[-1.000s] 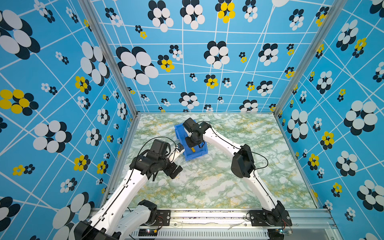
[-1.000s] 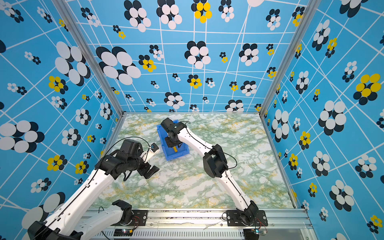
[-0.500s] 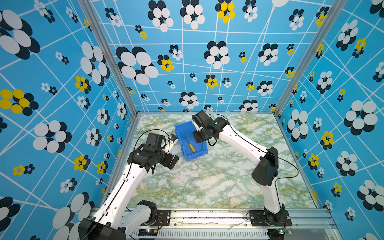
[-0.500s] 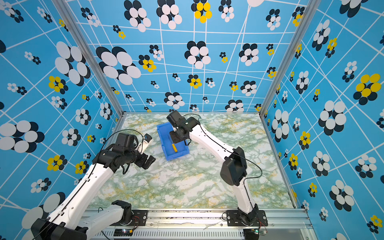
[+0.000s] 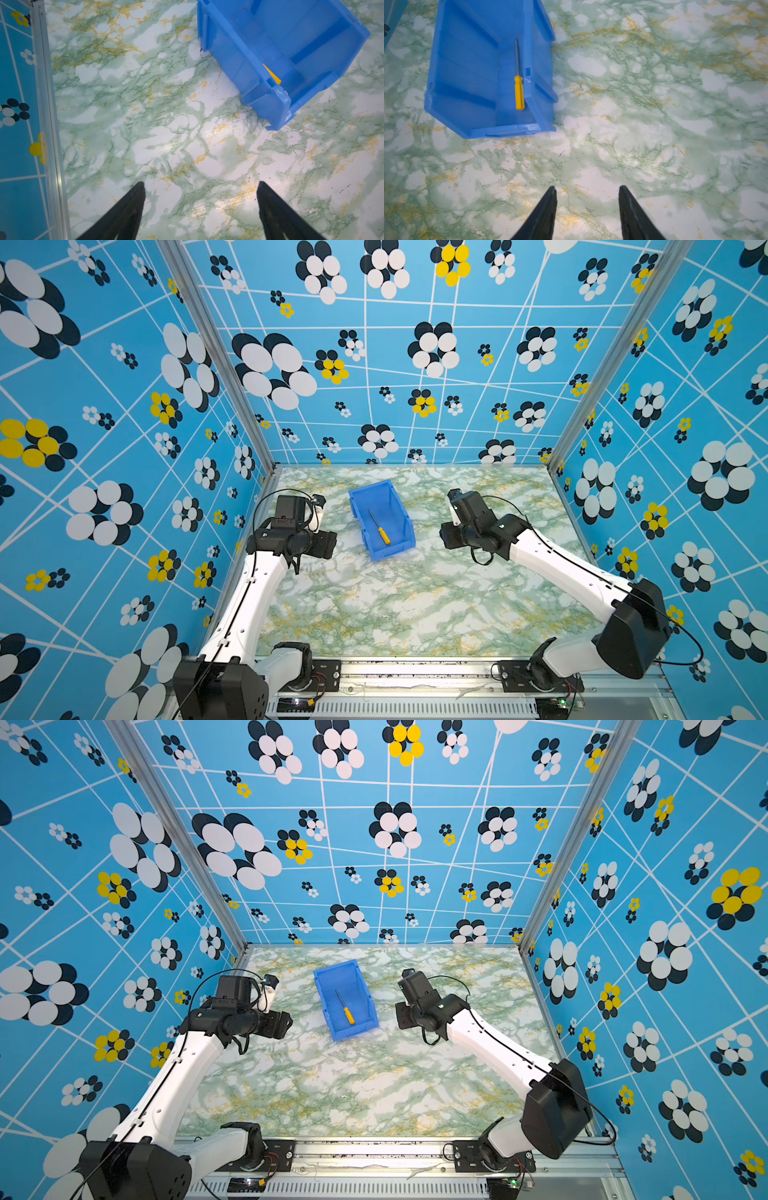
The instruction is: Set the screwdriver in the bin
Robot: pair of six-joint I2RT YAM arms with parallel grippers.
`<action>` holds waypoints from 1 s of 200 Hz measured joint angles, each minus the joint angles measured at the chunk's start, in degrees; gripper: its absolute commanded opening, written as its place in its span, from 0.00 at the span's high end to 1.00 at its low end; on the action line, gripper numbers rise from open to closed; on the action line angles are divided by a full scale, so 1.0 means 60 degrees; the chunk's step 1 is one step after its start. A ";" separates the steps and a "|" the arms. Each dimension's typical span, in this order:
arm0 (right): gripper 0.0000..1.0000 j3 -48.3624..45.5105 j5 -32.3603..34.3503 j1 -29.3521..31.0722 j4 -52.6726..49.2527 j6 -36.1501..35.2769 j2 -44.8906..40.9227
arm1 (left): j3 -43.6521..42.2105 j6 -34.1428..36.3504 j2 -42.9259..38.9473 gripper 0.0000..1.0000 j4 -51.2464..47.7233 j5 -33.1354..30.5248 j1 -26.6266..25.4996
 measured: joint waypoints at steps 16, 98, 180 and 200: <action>0.47 -0.0488 0.0361 0.0004 0.0244 0.0000 -0.0401 | 0.0000 -0.0033 0.0015 0.04 0.0113 -0.0004 0.0025; 0.35 -0.2976 0.1832 -0.0131 0.2433 -0.0583 -0.2076 | -0.0714 -0.0991 0.0229 0.01 0.1311 -0.0295 0.0543; 0.18 -0.4980 0.3683 -0.1133 0.4339 -0.1049 -0.4135 | -0.3577 -0.2463 -0.0342 0.01 0.5005 -0.0863 0.1209; 0.18 -0.5227 0.3963 -0.1439 0.4564 -0.0969 -0.4568 | -0.4229 -0.2543 -0.0368 0.01 0.6109 -0.1042 0.1235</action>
